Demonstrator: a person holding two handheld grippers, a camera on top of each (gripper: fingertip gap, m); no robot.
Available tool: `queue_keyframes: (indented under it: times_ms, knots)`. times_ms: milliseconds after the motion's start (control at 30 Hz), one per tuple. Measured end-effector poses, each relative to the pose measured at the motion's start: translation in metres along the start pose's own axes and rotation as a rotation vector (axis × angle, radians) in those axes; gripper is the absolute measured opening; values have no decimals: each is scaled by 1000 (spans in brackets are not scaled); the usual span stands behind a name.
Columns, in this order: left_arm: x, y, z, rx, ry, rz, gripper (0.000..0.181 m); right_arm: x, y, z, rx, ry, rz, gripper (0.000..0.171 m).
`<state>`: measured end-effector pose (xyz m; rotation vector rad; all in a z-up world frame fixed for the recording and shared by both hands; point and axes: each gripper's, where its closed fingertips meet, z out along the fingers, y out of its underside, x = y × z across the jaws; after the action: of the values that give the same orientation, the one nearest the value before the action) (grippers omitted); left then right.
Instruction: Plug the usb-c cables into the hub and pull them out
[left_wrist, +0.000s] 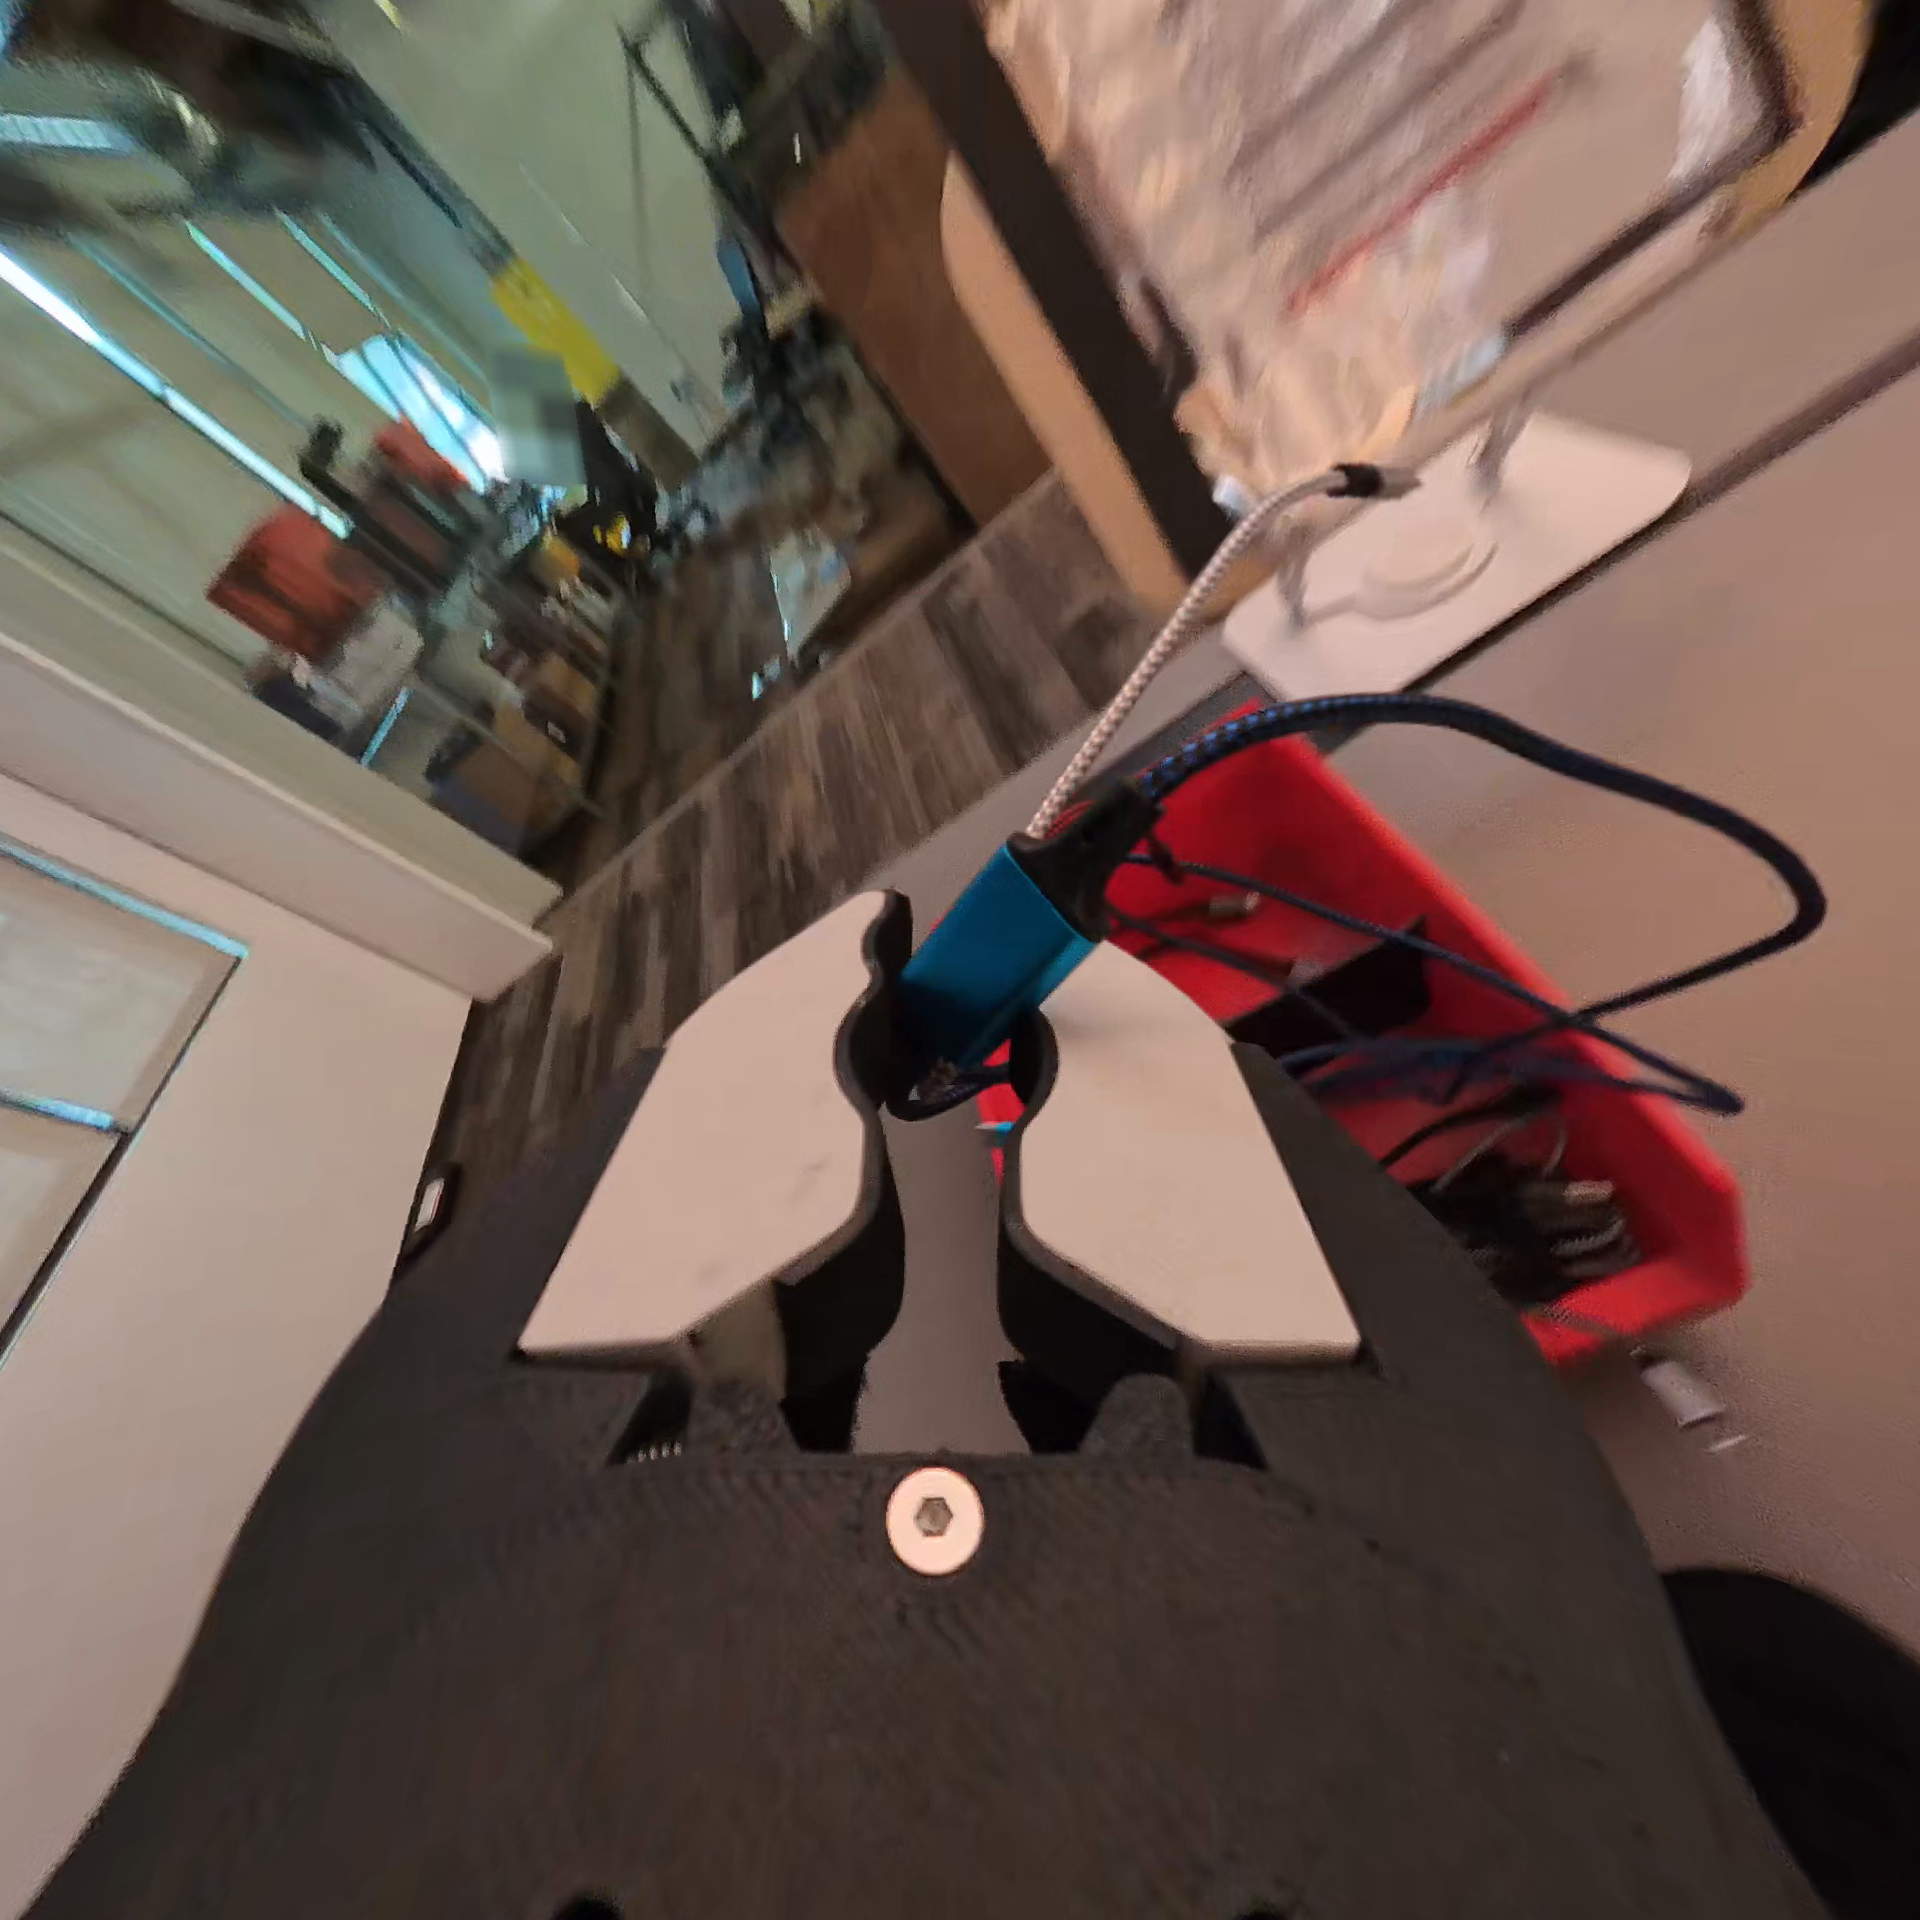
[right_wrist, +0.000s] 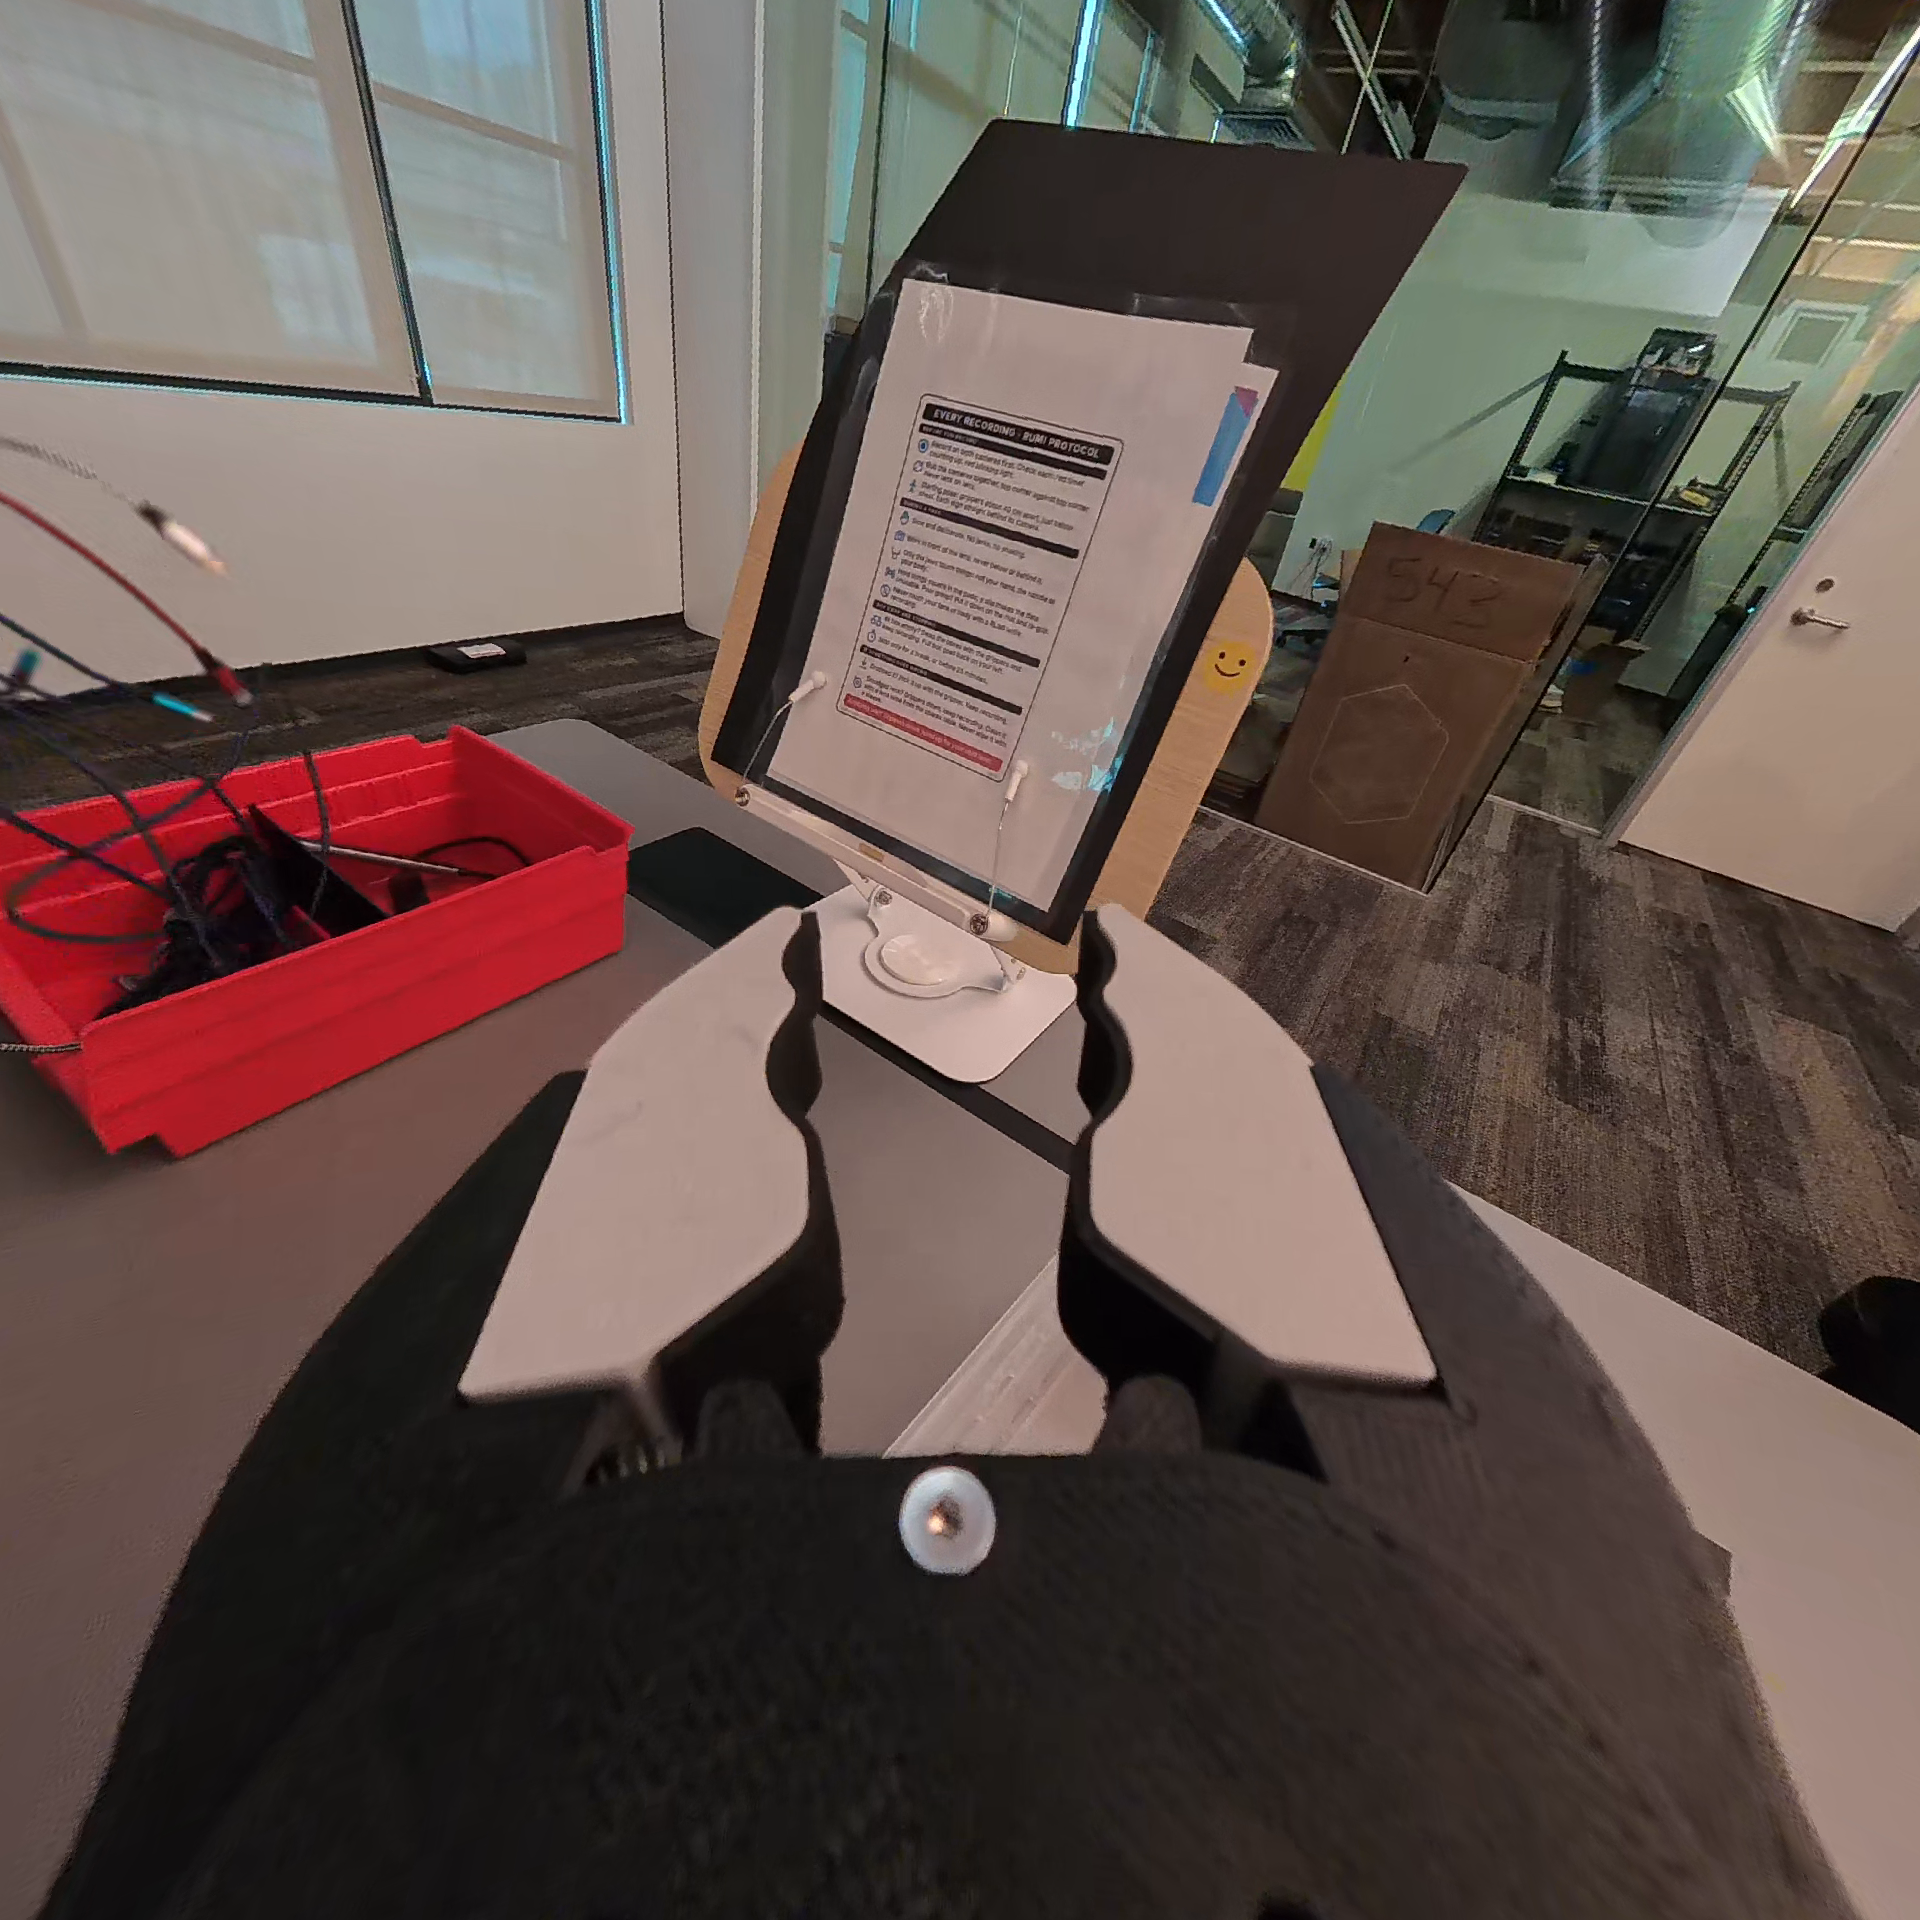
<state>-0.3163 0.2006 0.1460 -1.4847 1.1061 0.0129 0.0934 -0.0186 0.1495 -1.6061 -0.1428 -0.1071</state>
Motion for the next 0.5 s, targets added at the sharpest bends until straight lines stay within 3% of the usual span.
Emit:
queue_keyframes:
  times_ms: [167, 267, 367, 500]
  knots:
    - [41, -82, -25, 273, 67, -98, 15, -1, 4, 2, -18, -5, -10, 48]
    - [83, -126, -36, 443, 260, -240, 14, 0, 8, 3, -40, 4, -25, 48]
    - [144, -137, -29, 398, 476, -159, 14, 1, 13, 4, -73, 9, -45, 48]
    - [211, -129, 11, 244, 653, -78, 14, 9, 22, 2, -121, 40, -73, 48]
